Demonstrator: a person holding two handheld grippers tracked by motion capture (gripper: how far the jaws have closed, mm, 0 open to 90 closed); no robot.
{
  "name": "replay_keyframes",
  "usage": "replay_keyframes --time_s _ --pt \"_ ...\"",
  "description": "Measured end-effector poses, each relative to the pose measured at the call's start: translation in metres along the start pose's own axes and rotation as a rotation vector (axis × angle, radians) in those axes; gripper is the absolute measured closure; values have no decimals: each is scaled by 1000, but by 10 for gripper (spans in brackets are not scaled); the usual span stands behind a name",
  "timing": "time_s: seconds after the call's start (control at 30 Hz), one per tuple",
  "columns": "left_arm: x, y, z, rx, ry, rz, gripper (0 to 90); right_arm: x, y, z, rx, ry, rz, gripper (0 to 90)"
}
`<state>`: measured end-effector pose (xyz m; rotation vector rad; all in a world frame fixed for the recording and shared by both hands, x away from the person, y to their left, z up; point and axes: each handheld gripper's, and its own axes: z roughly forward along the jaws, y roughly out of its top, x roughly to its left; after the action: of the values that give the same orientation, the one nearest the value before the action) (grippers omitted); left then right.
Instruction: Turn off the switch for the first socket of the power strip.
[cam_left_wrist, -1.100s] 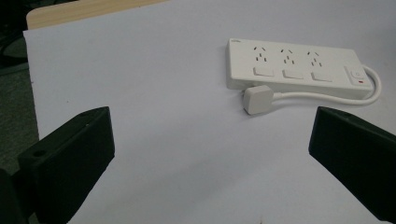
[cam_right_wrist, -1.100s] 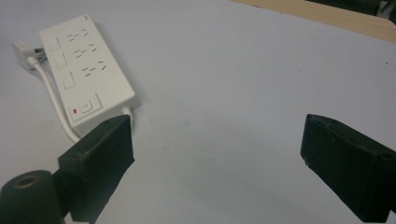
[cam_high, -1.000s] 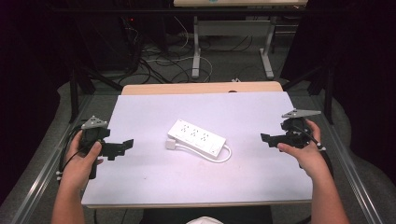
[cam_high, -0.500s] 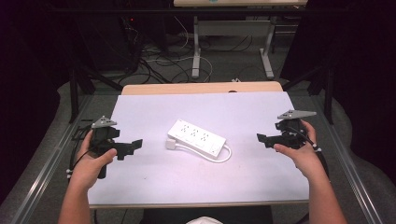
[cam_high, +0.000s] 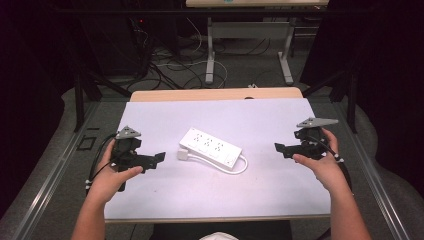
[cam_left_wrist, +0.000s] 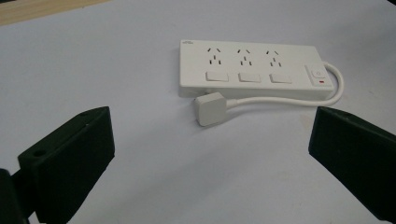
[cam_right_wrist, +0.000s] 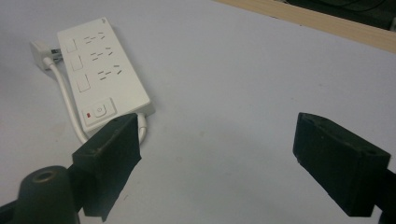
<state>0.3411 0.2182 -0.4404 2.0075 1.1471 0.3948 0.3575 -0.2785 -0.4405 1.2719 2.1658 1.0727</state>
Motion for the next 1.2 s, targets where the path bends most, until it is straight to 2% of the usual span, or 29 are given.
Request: replay_keyframes --time_s 0.17,0.23,0.5,0.67,0.73,0.83,0.9,0.93,0.97,1.0,1.1,1.13,1.2 --pt "-6 1 4 -3 -15 1 11 0 0 0 0 2 3 142" --pt "-7 2 5 -1 -18 -11 23 0 0 0 -2 2 10 142" --pt "-13 1 12 -10 -21 -44 157 -1 1 -3 -16 -7 19 142" --pt "-18 1 17 -19 -19 -38 178 -1 2 -3 -16 -4 13 142" --pt "-22 0 22 -32 -13 -27 237 -1 1 -3 -16 -11 16 139" --pt "-26 -1 27 -36 -23 -35 292 -3 1 -4 -13 -7 17 139" --pt "-28 -2 29 -36 -27 -24 321 -5 1 -5 -17 -14 23 139" --pt "-29 -2 30 -19 -43 -22 333 -6 1 -6 -20 -17 26 139" --pt "-31 -3 32 -36 -27 -21 344 -6 1 -7 -22 -17 28 139" --pt "-32 -3 32 -20 -46 -17 362 -7 2 -7 -22 -18 28 139" --pt "-38 -4 38 -23 -39 1 404 -7 2 -7 -22 -22 27 132" --pt "-40 -4 40 -6 -53 1 415 -7 2 -7 -19 -21 27 132" --pt "-44 -6 45 -14 -38 4 416 -7 1 -7 -20 -21 29 132"
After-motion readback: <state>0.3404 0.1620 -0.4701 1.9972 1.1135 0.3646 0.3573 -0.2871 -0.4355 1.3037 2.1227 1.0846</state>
